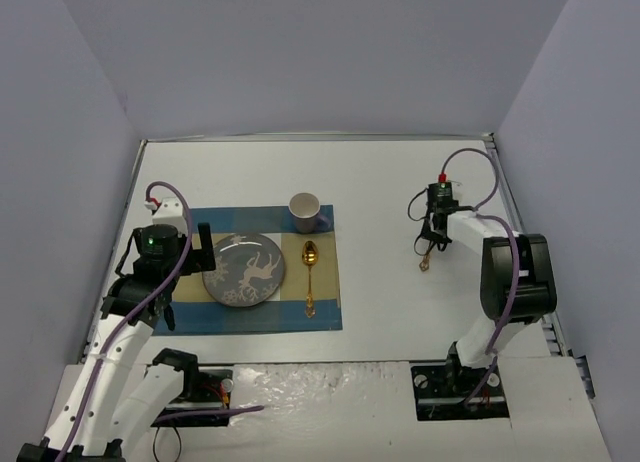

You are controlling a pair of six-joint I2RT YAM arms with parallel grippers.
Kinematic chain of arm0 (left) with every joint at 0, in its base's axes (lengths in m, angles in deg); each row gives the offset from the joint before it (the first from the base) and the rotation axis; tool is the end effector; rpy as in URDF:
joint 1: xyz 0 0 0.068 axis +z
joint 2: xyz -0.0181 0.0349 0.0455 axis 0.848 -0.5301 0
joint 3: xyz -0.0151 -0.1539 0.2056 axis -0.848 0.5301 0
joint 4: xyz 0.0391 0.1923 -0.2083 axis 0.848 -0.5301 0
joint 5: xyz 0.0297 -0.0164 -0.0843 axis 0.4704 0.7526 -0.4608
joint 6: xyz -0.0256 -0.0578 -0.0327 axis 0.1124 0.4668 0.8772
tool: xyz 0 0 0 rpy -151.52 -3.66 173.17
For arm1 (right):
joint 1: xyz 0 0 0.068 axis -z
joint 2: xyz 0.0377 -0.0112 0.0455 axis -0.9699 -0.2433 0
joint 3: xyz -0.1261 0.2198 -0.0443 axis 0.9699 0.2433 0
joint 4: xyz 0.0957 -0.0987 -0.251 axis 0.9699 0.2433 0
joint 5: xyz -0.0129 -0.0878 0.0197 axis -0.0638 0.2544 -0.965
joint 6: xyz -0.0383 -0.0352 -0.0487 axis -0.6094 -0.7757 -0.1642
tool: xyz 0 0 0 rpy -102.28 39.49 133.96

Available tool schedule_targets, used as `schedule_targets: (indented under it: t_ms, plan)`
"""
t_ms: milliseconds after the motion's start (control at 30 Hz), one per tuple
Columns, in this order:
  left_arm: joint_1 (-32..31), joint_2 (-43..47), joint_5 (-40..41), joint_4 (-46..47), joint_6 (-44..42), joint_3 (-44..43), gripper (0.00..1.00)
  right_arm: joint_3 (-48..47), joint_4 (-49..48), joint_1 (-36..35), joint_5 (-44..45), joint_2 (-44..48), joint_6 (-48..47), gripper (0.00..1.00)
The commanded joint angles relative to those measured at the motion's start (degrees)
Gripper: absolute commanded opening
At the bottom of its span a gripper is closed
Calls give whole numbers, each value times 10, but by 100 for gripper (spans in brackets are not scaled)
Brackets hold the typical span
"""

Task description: Set the dinner table for one person

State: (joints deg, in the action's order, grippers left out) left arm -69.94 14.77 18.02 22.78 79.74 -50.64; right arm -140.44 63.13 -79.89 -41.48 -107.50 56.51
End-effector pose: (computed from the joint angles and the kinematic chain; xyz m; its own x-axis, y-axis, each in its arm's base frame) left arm 0.2118 -0.0352 0.2931 -0.4802 -0.1374 -0.8663 -0.0483 0.9903 -0.1303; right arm 0.3798 0.0164 0.1197 -0.6570 0.2698 -0.7040 0.2747 0.9552 0.1097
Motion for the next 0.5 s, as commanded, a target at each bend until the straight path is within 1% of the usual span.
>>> schedule_targets:
  t_ms: [0,133,267,467]
  plan:
    - [-3,-22,-46,19,44,-54,97,6,19,-78,25,100,21,0]
    - [-9,-53,-94,28,94,-80,97,-2,29,-168,5,141,28,0]
    - [-33,-96,-122,62,132,-112,97,-27,32,-280,-7,168,39,0]
    - [-124,-159,-141,156,159,-150,97,-63,32,-380,-14,169,61,0]
